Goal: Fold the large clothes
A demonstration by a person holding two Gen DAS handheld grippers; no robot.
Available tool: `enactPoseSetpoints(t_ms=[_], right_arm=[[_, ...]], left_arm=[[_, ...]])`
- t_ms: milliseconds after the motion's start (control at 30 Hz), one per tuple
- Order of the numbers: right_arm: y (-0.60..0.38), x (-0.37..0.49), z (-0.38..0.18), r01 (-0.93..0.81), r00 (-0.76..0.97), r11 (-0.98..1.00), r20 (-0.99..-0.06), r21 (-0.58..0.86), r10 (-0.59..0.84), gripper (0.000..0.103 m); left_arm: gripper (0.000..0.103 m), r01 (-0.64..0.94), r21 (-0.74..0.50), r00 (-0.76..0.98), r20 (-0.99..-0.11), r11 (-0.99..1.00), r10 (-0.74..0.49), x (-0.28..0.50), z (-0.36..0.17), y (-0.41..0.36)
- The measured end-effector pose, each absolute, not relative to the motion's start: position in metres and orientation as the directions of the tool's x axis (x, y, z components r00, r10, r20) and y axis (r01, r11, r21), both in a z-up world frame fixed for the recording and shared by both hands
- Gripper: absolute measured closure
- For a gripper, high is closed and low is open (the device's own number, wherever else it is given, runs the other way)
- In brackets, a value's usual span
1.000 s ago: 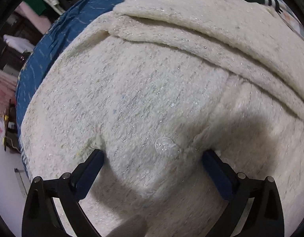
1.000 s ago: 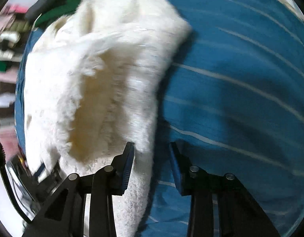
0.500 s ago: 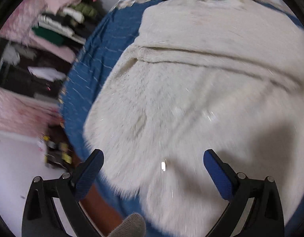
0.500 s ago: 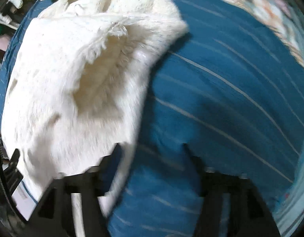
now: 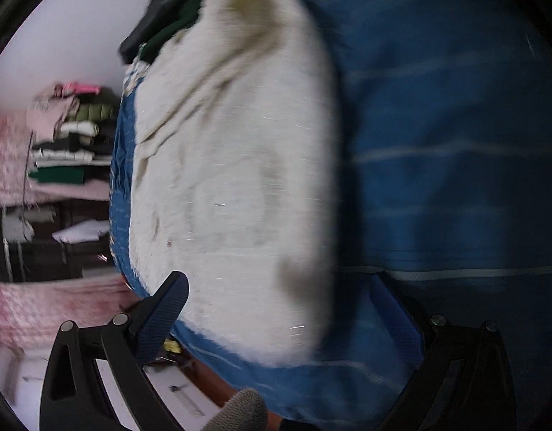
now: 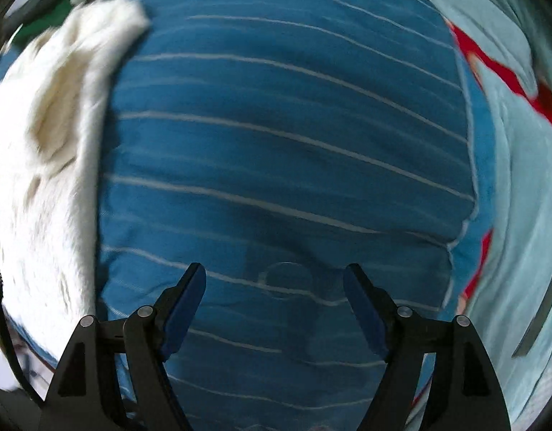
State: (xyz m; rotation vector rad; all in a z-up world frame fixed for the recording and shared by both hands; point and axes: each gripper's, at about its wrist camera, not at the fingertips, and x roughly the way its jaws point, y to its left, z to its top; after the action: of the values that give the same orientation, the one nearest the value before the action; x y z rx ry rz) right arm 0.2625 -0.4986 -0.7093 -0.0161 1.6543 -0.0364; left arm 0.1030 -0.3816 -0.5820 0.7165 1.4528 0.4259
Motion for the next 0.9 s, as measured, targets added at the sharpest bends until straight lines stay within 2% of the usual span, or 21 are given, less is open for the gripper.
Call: enactPoseSetpoints(t_ms=[67, 167, 367, 400, 433, 467, 500, 533, 567, 600, 667, 700, 800, 867, 900], right_arm=[[-0.525, 0.272, -0.702, 0.041, -0.083, 0.999, -0.996, -0.031, -0.028, 0.023], [-0.545, 0.289, -0.697, 0.065, -0.081, 0.998, -0.997, -0.008, -0.003, 0.023], [-0.567, 0.324, -0.697, 0.048, -0.06, 0.989, -0.988, 0.137, 0.14, 0.023], [-0.554, 0.326, -0.699, 0.035, -0.051, 0.982, -0.981, 0.185, 0.187, 0.023], [-0.545, 0.333, -0.704, 0.027, -0.045, 0.971, -0.97, 0.239, 0.24, 0.023], [-0.54, 0.343, -0.708, 0.02, -0.045, 0.96, -0.959, 0.281, 0.281, 0.023], [-0.533, 0.353, -0.717, 0.015, -0.05, 0.936, -0.935, 0.351, 0.351, 0.023], [-0.523, 0.358, -0.726, 0.019, -0.05, 0.911, -0.91, 0.411, 0.411, 0.022], [-0.519, 0.362, -0.731, 0.023, -0.046, 0.88, -0.879, 0.474, 0.474, 0.022], [-0.511, 0.373, -0.738, 0.029, -0.045, 0.82, -0.818, 0.572, 0.573, 0.022], [-0.5, 0.386, -0.746, 0.04, -0.036, 0.741, -0.741, 0.67, 0.671, 0.017], [-0.491, 0.397, -0.748, 0.046, -0.022, 0.673, -0.673, 0.738, 0.74, 0.017], [-0.457, 0.405, -0.757, 0.082, 0.02, 0.503, -0.506, 0.861, 0.863, 0.015], [-0.437, 0.407, -0.761, 0.119, 0.009, 0.453, -0.457, 0.884, 0.889, 0.014], [-0.42, 0.402, -0.768, 0.138, 0.0, 0.457, -0.461, 0.879, 0.887, 0.014]], left_arm=[[0.0, 0.16, 0.69, 0.081, -0.722, 0.706, 0.687, 0.103, -0.594, -0.391], [0.0, 0.085, 0.694, 0.065, -0.72, 0.715, 0.691, 0.114, -0.595, -0.374], [0.001, -0.093, 0.713, 0.021, -0.697, 0.695, 0.717, 0.143, -0.585, -0.315], [0.005, -0.115, 0.701, 0.017, -0.707, 0.704, 0.707, 0.149, -0.584, -0.304], [0.013, -0.129, 0.692, 0.019, -0.714, 0.71, 0.7, 0.153, -0.582, -0.297], [0.032, -0.142, 0.673, 0.03, -0.73, 0.726, 0.683, 0.156, -0.578, -0.29], [0.045, -0.152, 0.65, 0.037, -0.749, 0.745, 0.661, 0.156, -0.574, -0.286], [0.074, -0.167, 0.617, 0.05, -0.774, 0.769, 0.631, 0.156, -0.568, -0.281], [0.087, -0.177, 0.605, 0.055, -0.782, 0.777, 0.621, 0.154, -0.564, -0.282], [0.088, -0.188, 0.59, 0.063, -0.791, 0.785, 0.609, 0.153, -0.558, -0.279], [0.09, -0.201, 0.577, 0.087, -0.795, 0.792, 0.601, 0.151, -0.547, -0.273], [0.09, -0.202, 0.571, 0.089, -0.798, 0.796, 0.596, 0.151, -0.544, -0.271], [0.09, -0.202, 0.561, 0.098, -0.804, 0.803, 0.586, 0.152, -0.536, -0.272], [0.09, -0.196, 0.555, 0.103, -0.808, 0.808, 0.58, 0.154, -0.532, -0.269], [0.09, -0.194, 0.55, 0.102, -0.812, 0.812, 0.575, 0.154, -0.531, -0.267]])
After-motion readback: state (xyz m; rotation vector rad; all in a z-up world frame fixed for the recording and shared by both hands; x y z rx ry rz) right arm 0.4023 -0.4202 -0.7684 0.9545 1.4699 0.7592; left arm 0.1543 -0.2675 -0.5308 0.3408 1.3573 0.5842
